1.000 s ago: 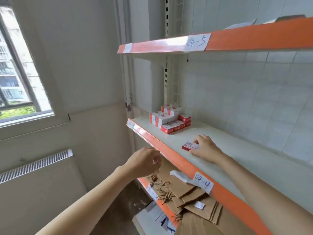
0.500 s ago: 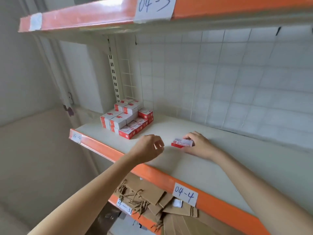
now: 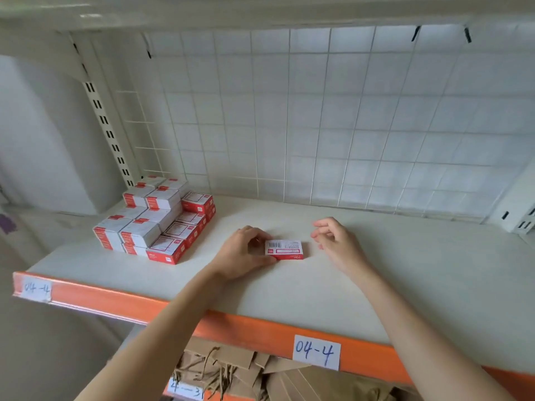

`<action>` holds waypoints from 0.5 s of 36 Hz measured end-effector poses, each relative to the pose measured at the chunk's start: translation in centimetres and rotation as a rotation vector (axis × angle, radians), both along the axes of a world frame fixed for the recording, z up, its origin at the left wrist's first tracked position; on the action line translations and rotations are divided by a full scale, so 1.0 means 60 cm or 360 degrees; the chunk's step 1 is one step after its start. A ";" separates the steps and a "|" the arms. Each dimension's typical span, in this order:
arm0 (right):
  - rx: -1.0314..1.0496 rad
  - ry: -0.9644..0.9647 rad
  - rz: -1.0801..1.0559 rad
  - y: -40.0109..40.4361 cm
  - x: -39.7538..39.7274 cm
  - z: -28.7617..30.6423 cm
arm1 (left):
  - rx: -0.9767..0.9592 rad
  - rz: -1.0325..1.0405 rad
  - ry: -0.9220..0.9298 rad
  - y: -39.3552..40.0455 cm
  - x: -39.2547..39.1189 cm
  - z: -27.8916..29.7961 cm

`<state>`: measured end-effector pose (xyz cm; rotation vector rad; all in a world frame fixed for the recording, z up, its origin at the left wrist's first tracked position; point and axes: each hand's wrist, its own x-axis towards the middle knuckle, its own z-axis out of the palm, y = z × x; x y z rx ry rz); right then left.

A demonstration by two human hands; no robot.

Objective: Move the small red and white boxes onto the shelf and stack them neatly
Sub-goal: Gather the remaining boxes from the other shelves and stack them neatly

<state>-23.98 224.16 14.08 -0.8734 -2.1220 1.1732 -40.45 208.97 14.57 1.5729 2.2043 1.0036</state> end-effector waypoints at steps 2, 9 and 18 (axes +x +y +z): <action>0.0106 -0.0040 0.0005 -0.002 0.000 -0.003 | 0.0072 -0.0002 -0.0065 0.002 -0.001 -0.001; 0.0323 -0.0063 0.0026 -0.012 0.003 -0.007 | 0.0248 -0.0014 -0.0065 -0.004 0.000 -0.006; 0.0432 -0.0063 0.0069 -0.010 0.004 -0.007 | 0.0194 0.0034 -0.0169 -0.004 0.007 0.004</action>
